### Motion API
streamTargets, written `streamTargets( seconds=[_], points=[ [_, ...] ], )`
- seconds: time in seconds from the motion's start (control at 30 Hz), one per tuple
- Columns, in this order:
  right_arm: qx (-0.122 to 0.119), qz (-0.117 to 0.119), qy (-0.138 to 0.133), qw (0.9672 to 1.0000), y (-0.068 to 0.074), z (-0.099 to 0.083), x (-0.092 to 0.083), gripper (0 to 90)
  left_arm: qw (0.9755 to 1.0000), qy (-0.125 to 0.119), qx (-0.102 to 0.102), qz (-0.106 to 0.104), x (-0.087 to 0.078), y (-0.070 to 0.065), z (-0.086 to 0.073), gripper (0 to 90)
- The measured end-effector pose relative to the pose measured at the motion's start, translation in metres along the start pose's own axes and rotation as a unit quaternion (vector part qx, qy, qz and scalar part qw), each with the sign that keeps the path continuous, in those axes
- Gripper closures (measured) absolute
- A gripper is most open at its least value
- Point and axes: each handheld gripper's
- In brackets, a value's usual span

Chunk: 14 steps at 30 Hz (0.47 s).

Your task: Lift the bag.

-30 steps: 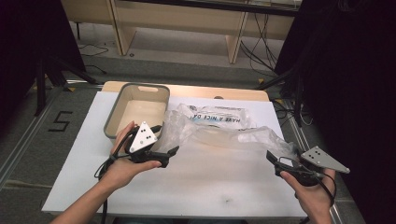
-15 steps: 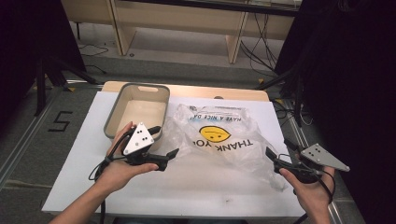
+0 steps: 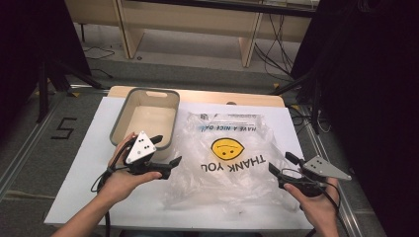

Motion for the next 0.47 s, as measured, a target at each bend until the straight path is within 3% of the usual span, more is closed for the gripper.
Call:
streamTargets(
  seconds=[0.2,0.47],
  points=[
    [0.007,0.013,0.018,0.9997,0.003,-0.011,0.007,28.4,0.9998,0.011,-0.01,0.012,-0.002,0.006,-0.014,14.0],
    [0.009,0.017,0.011,0.9998,0.004,-0.012,0.007,28.6,0.9998,0.012,-0.003,0.017,-0.003,0.006,-0.015,13.5]
  ],
)
Point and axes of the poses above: each handheld gripper's, and its own axes: x roughly forward along the jaws, z roughly out of its top, y roughly to its left, and after that the axes turned 15 degrees about -y, right-handed
